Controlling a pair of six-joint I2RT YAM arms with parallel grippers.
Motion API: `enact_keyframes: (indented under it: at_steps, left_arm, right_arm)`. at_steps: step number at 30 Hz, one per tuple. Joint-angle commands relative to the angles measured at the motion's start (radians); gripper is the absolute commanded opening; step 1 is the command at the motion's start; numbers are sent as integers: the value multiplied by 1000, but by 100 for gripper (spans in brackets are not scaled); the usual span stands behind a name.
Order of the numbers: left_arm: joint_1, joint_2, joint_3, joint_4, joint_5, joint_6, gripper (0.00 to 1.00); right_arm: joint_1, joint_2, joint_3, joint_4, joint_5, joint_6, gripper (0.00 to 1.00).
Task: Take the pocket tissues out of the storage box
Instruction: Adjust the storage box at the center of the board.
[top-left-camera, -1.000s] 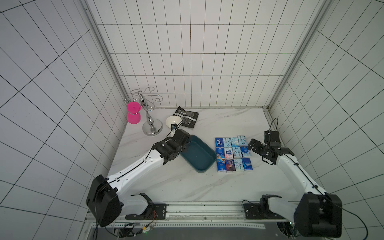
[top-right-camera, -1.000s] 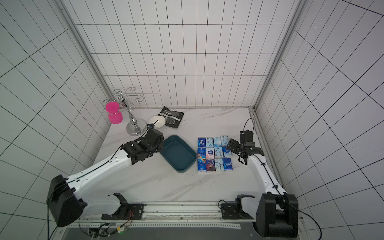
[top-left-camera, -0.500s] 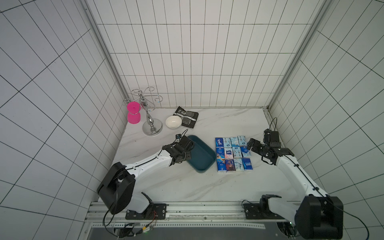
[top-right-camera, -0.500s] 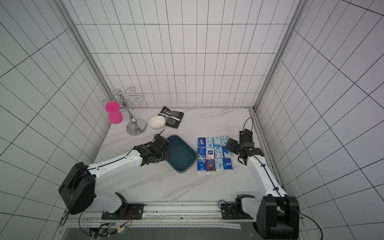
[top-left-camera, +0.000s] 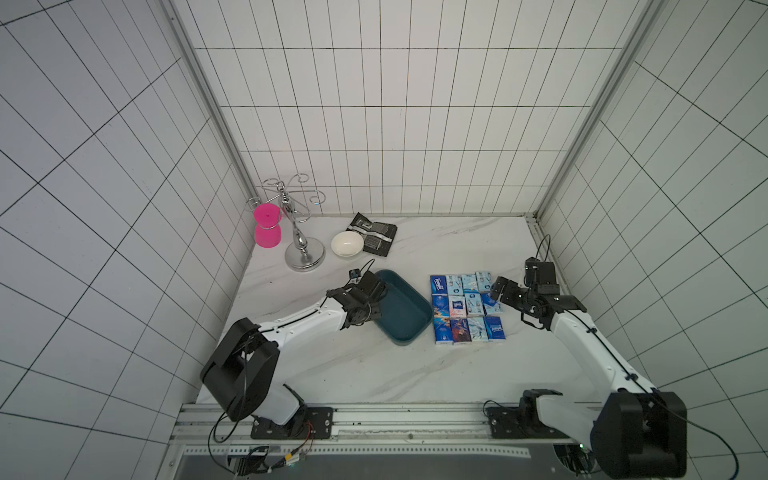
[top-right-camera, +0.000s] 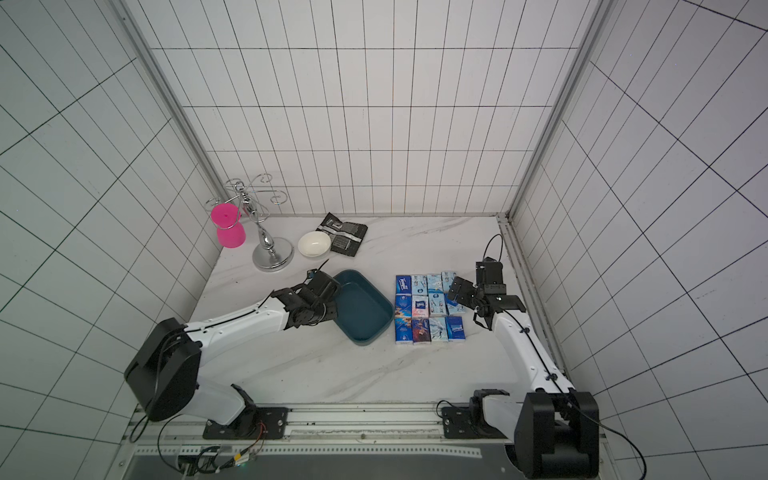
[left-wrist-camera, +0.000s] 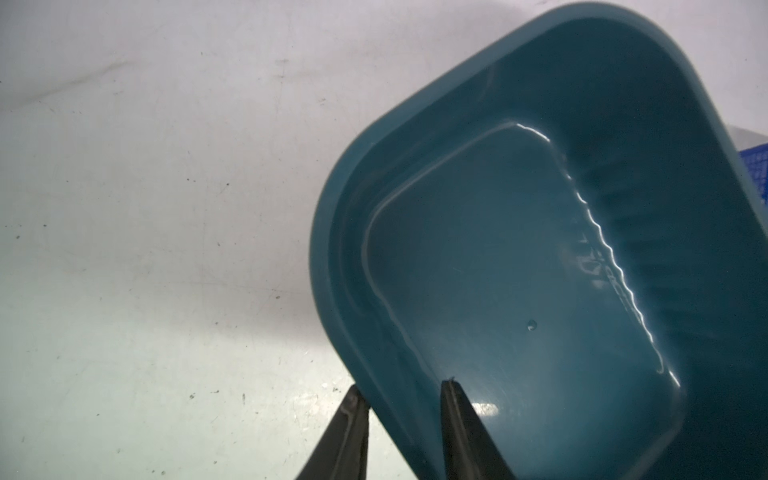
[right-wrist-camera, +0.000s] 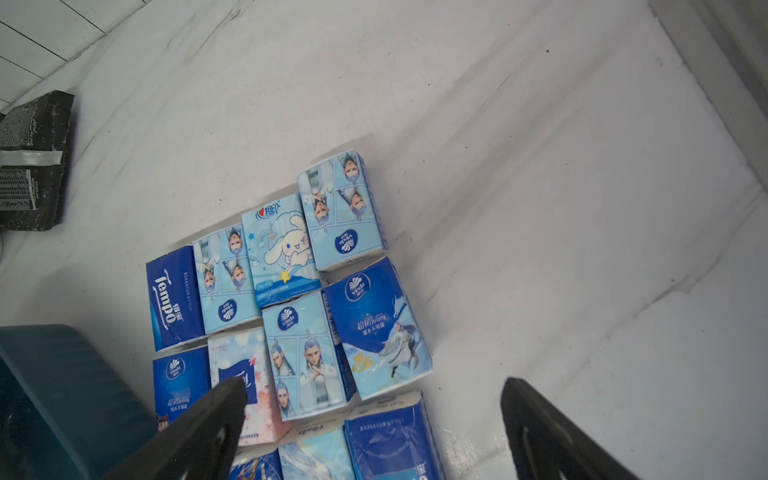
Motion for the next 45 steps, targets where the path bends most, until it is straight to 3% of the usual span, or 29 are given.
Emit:
enact_keyframes:
  at_steps: [1,9,18,23,27,32,39,45]
  left_arm:
    - [18,23,-12,43,2,19,26]
    - [64,-8,-20,16,-37,38,23]
    - [82,-21,-46,50,-18,98,1]
    - [76,-80,-65,92,-62,116,0]
    - [54,-145,-52,97,-179,136,0]
    - [21,-130,-17,77,-320,129,1]
    - [51,-19,28,54,-236,91,1]
    - [63,2,7,145,-254,83,3]
  right_arm:
    - [17,5,45,7,-8,-6,99]
    - [23,17,52,7,-14,-8,99]
    - [30,12,52,-3,16,-13,99]
    - [33,8,55,-9,11,-18,99]
    - [37,13,51,-3,3,-12,99]
    - [44,15,43,5,6,-15,99]
    - [45,11,46,-4,5,-20,99]
    - [57,21,50,-4,4,-18,99]
